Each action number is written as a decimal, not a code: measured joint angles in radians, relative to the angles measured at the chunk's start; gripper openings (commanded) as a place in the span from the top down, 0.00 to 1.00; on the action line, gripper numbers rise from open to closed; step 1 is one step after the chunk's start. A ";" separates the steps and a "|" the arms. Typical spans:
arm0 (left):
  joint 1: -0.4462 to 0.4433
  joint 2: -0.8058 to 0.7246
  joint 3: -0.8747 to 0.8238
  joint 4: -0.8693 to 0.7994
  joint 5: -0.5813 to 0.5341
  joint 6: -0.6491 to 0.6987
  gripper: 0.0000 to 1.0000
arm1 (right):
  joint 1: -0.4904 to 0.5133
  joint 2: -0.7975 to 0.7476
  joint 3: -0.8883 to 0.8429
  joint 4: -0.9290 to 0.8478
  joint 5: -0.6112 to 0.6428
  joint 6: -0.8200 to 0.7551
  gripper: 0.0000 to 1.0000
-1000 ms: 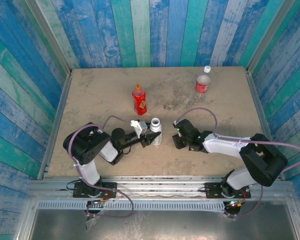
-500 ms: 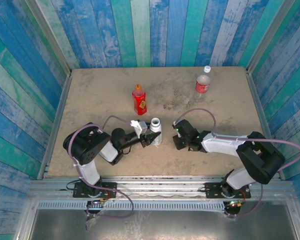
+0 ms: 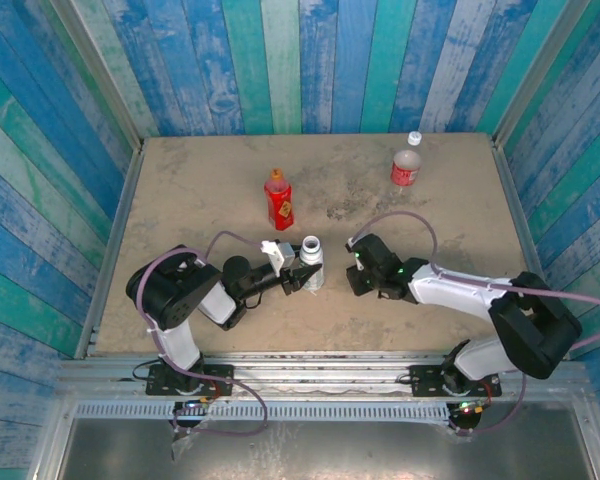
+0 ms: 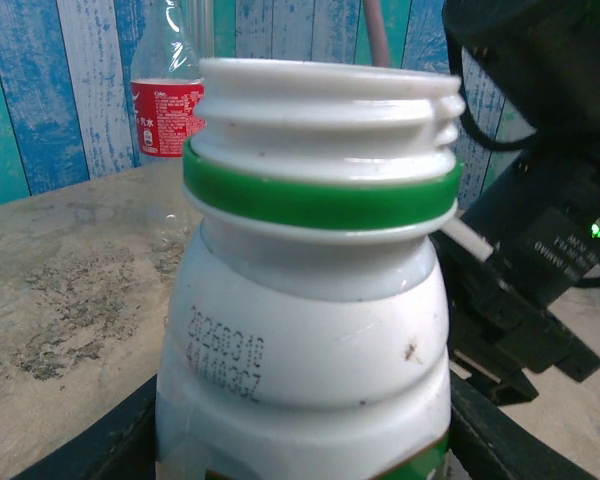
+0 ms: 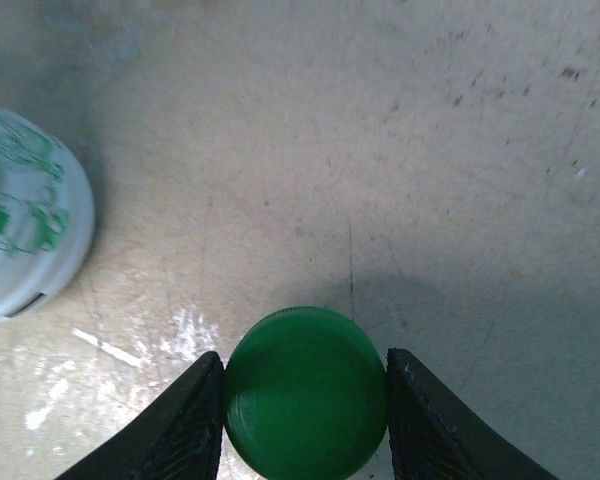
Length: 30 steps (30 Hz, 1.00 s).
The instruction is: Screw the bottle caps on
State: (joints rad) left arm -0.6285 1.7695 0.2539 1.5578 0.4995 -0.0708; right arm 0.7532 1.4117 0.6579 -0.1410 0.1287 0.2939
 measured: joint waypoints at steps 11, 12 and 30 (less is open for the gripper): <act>0.000 0.000 0.000 -0.001 0.000 0.003 0.43 | 0.020 -0.085 0.240 -0.280 -0.038 -0.018 0.56; 0.000 0.000 0.000 -0.001 0.000 0.004 0.43 | 0.025 -0.088 0.262 -0.303 -0.039 -0.022 0.56; 0.000 0.000 0.000 -0.003 0.002 0.011 0.42 | 0.150 -0.041 0.678 -0.532 -0.059 -0.119 0.55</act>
State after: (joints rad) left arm -0.6285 1.7691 0.2539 1.5551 0.5011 -0.0593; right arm 0.9031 1.3708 1.3354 -0.6731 0.0696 0.1749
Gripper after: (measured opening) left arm 0.582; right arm 0.446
